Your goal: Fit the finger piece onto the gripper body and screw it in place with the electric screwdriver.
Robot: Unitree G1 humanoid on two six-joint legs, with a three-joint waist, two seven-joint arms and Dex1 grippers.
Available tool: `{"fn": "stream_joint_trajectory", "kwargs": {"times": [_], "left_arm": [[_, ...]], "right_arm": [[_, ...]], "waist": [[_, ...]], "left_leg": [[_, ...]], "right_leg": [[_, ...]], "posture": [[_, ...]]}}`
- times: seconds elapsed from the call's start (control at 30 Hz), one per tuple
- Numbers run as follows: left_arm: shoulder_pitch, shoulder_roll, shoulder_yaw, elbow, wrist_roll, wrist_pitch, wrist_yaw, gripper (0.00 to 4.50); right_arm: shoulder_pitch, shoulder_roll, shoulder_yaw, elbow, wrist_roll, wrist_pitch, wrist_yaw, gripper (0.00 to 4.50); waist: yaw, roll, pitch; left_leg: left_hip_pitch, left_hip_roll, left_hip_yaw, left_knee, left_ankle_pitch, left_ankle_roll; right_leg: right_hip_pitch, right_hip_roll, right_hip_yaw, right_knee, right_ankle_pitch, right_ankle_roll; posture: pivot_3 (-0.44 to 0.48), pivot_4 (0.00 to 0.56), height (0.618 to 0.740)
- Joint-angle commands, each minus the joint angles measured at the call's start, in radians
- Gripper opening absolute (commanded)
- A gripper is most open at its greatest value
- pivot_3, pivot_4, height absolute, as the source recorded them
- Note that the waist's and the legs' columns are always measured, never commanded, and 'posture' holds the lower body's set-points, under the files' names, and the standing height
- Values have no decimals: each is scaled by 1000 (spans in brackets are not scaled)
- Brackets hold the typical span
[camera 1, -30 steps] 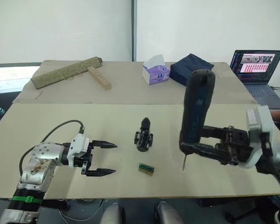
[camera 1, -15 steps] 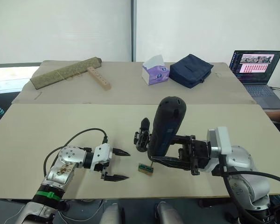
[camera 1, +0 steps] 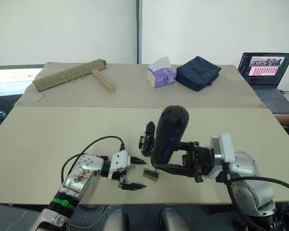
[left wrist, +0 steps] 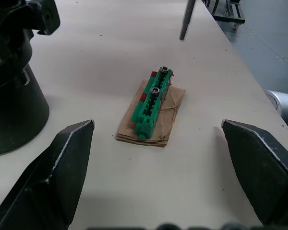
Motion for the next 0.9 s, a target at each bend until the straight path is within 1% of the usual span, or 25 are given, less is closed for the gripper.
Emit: {"fn": "stream_joint_trajectory", "kwargs": {"times": [0.03,0.27,0.9], "left_arm": [[-3,-15,-34,-22,19,6,14,4500],[3,-14,-43,-2,55,-19,44,4500],[26,-14,-43,11,51,-21,63,4500]], "right_arm": [[0,-7,-4,-6,-5,-60,2,1824],[1,-11,-1,14,-4,-77,-2,1824],[9,-31,-2,52,-18,-103,5,1824]], "waist": [[1,0,0],[4,0,0],[5,0,-1]], "left_leg": [[0,0,0,0,0,0],[1,0,0,0,0,0],[1,0,0,0,0,0]], "right_leg": [[0,0,0,0,0,0],[1,0,0,0,0,0],[1,0,0,0,0,0]], "posture": [[0,150,740],[0,150,740],[0,150,740]]}}
